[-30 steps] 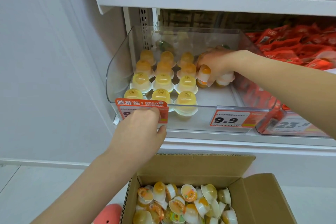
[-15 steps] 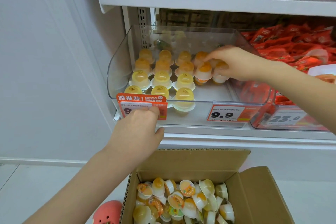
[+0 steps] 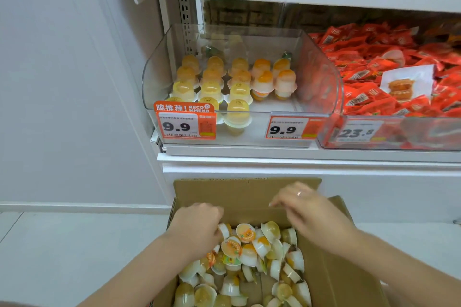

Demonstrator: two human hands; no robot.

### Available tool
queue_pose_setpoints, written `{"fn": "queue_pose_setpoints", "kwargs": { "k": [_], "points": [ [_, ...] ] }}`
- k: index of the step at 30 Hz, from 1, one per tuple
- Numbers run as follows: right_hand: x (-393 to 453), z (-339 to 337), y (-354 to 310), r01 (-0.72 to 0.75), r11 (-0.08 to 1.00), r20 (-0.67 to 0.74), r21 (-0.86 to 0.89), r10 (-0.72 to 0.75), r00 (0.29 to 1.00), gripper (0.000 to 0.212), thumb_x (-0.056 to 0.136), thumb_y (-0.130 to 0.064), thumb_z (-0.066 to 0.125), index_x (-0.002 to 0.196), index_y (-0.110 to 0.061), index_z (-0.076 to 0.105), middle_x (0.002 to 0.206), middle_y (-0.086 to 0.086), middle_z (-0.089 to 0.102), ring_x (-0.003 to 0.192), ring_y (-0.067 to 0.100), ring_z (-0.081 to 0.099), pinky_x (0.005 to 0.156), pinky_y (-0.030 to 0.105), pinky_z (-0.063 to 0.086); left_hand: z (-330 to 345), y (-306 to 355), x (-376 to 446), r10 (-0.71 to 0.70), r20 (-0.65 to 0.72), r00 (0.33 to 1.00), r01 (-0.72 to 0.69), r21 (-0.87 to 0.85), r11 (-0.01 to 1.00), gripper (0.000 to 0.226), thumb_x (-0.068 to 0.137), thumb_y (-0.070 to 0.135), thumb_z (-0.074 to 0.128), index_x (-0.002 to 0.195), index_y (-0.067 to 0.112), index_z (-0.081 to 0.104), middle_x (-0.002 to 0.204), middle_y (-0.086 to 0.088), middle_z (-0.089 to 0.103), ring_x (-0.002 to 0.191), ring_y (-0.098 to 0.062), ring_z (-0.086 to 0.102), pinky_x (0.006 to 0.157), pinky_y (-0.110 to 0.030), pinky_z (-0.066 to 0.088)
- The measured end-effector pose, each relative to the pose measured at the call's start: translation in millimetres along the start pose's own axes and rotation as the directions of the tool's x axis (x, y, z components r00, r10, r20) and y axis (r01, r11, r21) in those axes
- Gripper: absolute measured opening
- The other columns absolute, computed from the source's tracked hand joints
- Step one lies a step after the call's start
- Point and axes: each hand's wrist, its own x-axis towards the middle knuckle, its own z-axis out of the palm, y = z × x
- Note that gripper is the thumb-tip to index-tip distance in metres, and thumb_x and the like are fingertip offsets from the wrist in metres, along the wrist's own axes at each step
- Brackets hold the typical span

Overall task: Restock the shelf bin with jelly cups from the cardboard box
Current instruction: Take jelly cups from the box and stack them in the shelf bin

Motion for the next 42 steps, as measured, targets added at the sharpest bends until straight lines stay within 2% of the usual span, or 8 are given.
{"fn": "queue_pose_setpoints", "kwargs": {
  "k": [11,19,23,26,28,32,36,42],
  "points": [
    [-49.3,146.8,61.4,-0.604,0.795,0.512,0.049,0.499,0.699,0.027,0.089,-0.012,0.058,0.114,-0.021,0.055,0.108,-0.001,0.055,0.091,0.012,0.054,0.079,0.029,0.051,142.5,-14.3,32.2,-0.145,0.362,0.921,0.18,-0.065,0.981,0.02,0.09,0.014,0.05,0.11,0.016,0.055,0.11,-0.005,0.058,0.1,-0.023,0.059,0.067,-0.027,0.042],
    [-31.0,196.7,57.1,-0.481,0.876,0.426,0.026,0.426,0.798,0.056,0.087,-0.003,0.057,0.136,-0.023,0.041,0.14,0.0,0.045,0.125,0.024,0.042,0.098,0.036,0.043,186.6,2.5,63.4,-0.192,0.284,0.94,0.271,-0.275,0.922,0.033,0.089,0.021,0.057,0.12,0.014,0.047,0.122,-0.007,0.052,0.112,-0.027,0.053,0.081,-0.035,0.049],
    [-9.6,214.9,51.1,-0.222,0.963,0.489,-0.15,0.268,0.83,0.062,0.084,-0.002,0.059,0.139,-0.02,0.037,0.144,0.001,0.039,0.131,0.024,0.032,0.104,0.038,0.035,191.4,25.2,87.9,-0.297,0.318,0.901,0.433,-0.716,0.547,0.028,0.086,0.03,0.064,0.108,0.013,0.058,0.107,-0.006,0.063,0.102,-0.025,0.058,0.079,-0.027,0.044],
    [-3.0,230.3,47.4,-0.242,0.941,0.481,-0.235,0.329,0.813,0.068,0.083,-0.01,0.064,0.142,-0.016,0.03,0.146,0.004,0.034,0.133,0.025,0.029,0.105,0.04,0.034,199.1,37.4,113.5,-0.474,0.514,0.715,0.637,-0.759,0.137,0.054,0.083,0.044,0.064,0.125,0.011,0.053,0.124,-0.011,0.06,0.114,-0.03,0.055,0.093,-0.034,0.046],
    [-1.3,234.7,44.7,-0.213,0.933,0.48,-0.289,0.334,0.811,0.069,0.085,-0.011,0.062,0.145,-0.011,0.027,0.147,0.007,0.031,0.134,0.027,0.027,0.107,0.039,0.03,203.9,41.0,129.0,-0.523,0.601,0.604,0.716,-0.697,0.027,0.067,0.083,0.052,0.06,0.132,0.008,0.048,0.131,-0.012,0.055,0.12,-0.031,0.051,0.1,-0.035,0.042],
    [-1.8,236.0,42.2,-0.118,0.935,0.469,-0.334,0.273,0.84,0.07,0.082,-0.016,0.066,0.143,-0.002,0.034,0.143,0.011,0.04,0.13,0.027,0.037,0.103,0.037,0.033,216.2,49.0,144.3,-0.558,0.644,0.524,0.797,-0.602,0.054,0.067,0.084,0.06,0.054,0.122,0.005,0.053,0.124,-0.012,0.059,0.115,-0.03,0.054,0.101,-0.036,0.041],
    [-4.4,228.0,47.5,-0.032,0.939,0.459,-0.342,0.196,0.867,0.078,0.027,-0.045,0.089,0.096,-0.012,0.074,0.088,-0.002,0.07,0.084,0.016,0.063,0.068,0.026,0.049,221.7,51.7,131.9,-0.658,0.518,0.547,0.715,-0.698,0.045,0.059,0.076,0.056,0.067,0.11,0.008,0.061,0.111,-0.009,0.066,0.109,-0.032,0.058,0.092,-0.037,0.047],
    [-14.6,195.1,35.5,-0.489,0.872,0.321,0.03,0.455,0.83,0.058,0.066,-0.042,0.074,0.116,-0.017,0.056,0.112,-0.001,0.058,0.11,0.019,0.046,0.09,0.032,0.039,189.7,39.9,92.4,-0.635,0.206,0.745,0.431,-0.874,0.223,0.044,0.067,0.03,0.083,0.092,0.012,0.051,0.083,-0.003,0.057,0.078,-0.021,0.052,0.053,-0.022,0.035]
  ]
}}
